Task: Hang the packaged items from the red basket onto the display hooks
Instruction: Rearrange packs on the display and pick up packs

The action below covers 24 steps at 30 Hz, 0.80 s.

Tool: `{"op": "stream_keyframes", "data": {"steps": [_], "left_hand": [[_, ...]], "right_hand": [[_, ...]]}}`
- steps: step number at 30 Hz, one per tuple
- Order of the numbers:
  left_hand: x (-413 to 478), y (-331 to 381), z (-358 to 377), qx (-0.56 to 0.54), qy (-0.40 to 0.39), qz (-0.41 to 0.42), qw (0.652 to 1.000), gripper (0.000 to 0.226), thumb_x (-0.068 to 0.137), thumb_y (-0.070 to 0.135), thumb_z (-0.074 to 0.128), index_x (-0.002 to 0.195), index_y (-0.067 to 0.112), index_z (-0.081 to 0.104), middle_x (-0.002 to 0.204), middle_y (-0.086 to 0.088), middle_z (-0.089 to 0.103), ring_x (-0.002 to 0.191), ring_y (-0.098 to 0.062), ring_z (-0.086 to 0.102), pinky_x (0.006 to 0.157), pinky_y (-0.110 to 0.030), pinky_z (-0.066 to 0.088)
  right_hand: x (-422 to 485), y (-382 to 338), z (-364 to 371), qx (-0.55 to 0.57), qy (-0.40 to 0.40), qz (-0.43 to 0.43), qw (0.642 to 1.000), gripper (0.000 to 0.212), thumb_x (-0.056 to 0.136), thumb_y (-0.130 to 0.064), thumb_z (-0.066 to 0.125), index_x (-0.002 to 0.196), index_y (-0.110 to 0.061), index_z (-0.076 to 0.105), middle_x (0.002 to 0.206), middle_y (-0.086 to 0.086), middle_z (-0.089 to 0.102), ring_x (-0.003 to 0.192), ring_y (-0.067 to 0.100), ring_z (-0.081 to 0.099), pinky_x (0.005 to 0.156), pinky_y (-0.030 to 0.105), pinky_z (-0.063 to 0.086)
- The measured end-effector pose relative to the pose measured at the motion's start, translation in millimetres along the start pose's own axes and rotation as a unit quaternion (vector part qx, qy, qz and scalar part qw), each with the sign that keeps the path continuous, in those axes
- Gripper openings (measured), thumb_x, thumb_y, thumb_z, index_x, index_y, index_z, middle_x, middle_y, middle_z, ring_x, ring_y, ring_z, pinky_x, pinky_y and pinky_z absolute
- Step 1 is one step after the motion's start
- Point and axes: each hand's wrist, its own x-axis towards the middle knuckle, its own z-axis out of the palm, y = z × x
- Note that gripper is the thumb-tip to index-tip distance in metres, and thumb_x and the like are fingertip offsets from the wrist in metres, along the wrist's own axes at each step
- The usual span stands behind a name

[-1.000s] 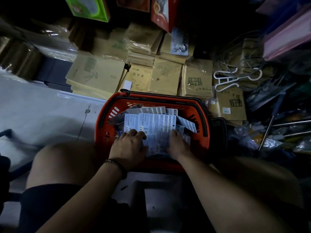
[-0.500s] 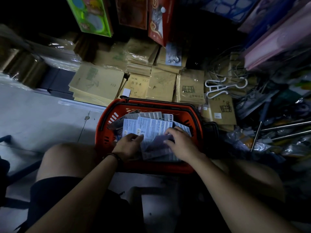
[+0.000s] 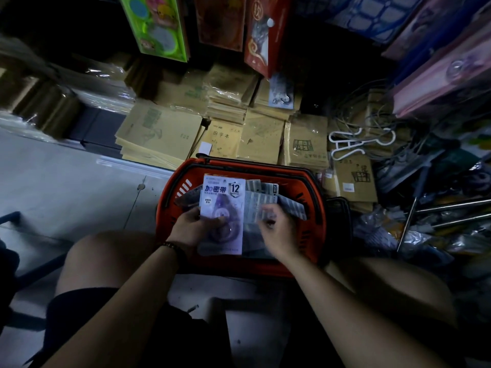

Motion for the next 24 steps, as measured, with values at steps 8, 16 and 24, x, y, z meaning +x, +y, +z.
{"op": "stream_keyframes", "data": {"steps": [8,16,24], "left_hand": [[26.9,-6.6,-4.9,0.078,0.110,0.077,0.988,0.026,0.086,0.020,0.088,0.103,0.024,0.069,0.104,-0.003,0.077,0.100,-0.027,0.075,0.087,-0.048,0.065],[24.1,-2.6,2.9,0.057,0.118,0.110,0.985,0.027,0.091,0.025,0.084,0.108,0.035,0.065,0.107,0.008,0.075,0.101,-0.013,0.073,0.084,-0.040,0.063],[16.1,9.1,11.9,0.036,0.114,0.136,0.983,0.034,0.096,0.024,0.078,0.127,0.033,0.066,0.118,0.009,0.075,0.108,-0.010,0.072,0.088,-0.037,0.062]], "right_hand": [[64.8,53.7,26.4,-0.023,0.027,0.297,0.954,0.027,0.088,-0.031,0.079,0.109,-0.015,0.070,0.101,0.002,0.076,0.091,0.024,0.074,0.080,0.036,0.061],[79.7,61.8,38.2,-0.021,0.037,0.354,0.934,0.032,0.081,-0.040,0.065,0.099,-0.016,0.078,0.093,0.006,0.079,0.086,0.027,0.076,0.082,0.040,0.064],[55.8,22.8,15.8,0.066,0.027,0.269,0.960,0.017,0.093,-0.029,0.073,0.094,-0.013,0.065,0.092,0.016,0.072,0.088,0.038,0.072,0.079,0.050,0.062]]}}
